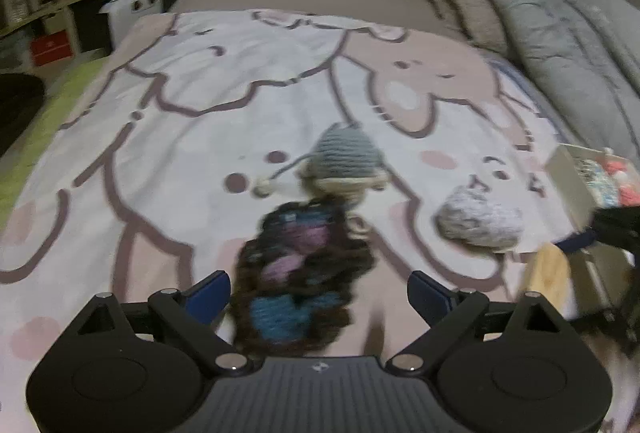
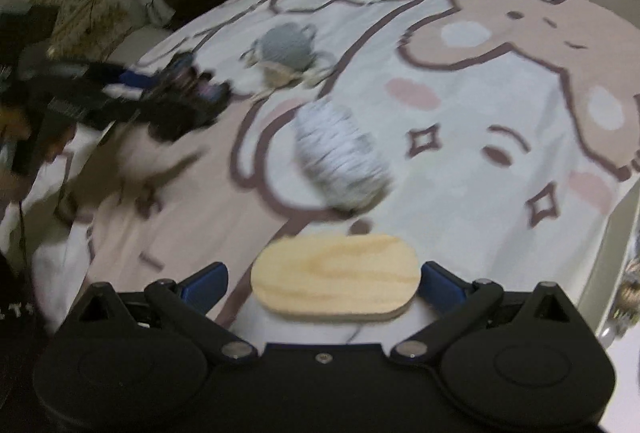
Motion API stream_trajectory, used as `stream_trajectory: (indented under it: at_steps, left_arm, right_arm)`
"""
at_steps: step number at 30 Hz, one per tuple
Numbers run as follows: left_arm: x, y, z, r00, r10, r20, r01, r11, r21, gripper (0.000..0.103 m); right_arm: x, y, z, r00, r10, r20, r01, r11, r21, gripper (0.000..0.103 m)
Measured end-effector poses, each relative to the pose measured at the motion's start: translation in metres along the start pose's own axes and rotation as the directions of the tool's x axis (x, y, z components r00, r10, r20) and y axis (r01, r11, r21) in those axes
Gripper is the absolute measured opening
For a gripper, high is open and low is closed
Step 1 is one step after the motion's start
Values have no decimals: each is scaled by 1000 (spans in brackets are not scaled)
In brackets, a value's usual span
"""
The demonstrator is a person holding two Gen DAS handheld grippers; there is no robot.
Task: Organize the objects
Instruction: 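Grasp the dark crocheted piece with the left tool while the right tool grasps the wooden block, then carry the crocheted piece and wooden block toward the white box with both tools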
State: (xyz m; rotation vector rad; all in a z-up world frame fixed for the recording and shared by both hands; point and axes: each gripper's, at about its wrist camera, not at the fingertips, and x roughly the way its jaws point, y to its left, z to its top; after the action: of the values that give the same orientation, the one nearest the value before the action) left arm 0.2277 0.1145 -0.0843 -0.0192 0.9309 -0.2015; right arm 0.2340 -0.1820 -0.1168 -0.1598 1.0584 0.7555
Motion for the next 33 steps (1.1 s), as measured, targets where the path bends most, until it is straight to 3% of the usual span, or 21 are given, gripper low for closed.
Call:
stream_trajectory:
  at_steps: [4, 8, 14, 21, 26, 33]
  left_arm:
    - [5, 7, -2, 999, 44, -21, -44, 999, -16, 93]
    - [10, 7, -3, 997, 75, -31, -76, 997, -18, 86]
    - [14, 2, -2, 997, 74, -24, -74, 997, 4, 65]
    - [16, -4, -2, 995, 93, -40, -92, 995, 33, 50]
    - [9, -5, 0, 996, 91, -9, -91, 996, 0, 46]
    - [-12, -15, 7, 996, 58, 66, -53, 996, -78, 45]
  right_arm:
    - [5, 12, -2, 998, -68, -7, 68, 998, -16, 103]
    - [8, 7, 2, 996, -90, 6, 89, 992, 95, 102]
    - [12, 3, 3, 991, -135, -14, 135, 968, 211, 96]
    - [14, 10, 1, 988, -156, -9, 155, 973, 171, 95]
    - [8, 15, 1, 980, -197, 19, 192, 970, 147, 94]
    - [-31, 16, 8, 964, -230, 132, 200, 958, 203, 94]
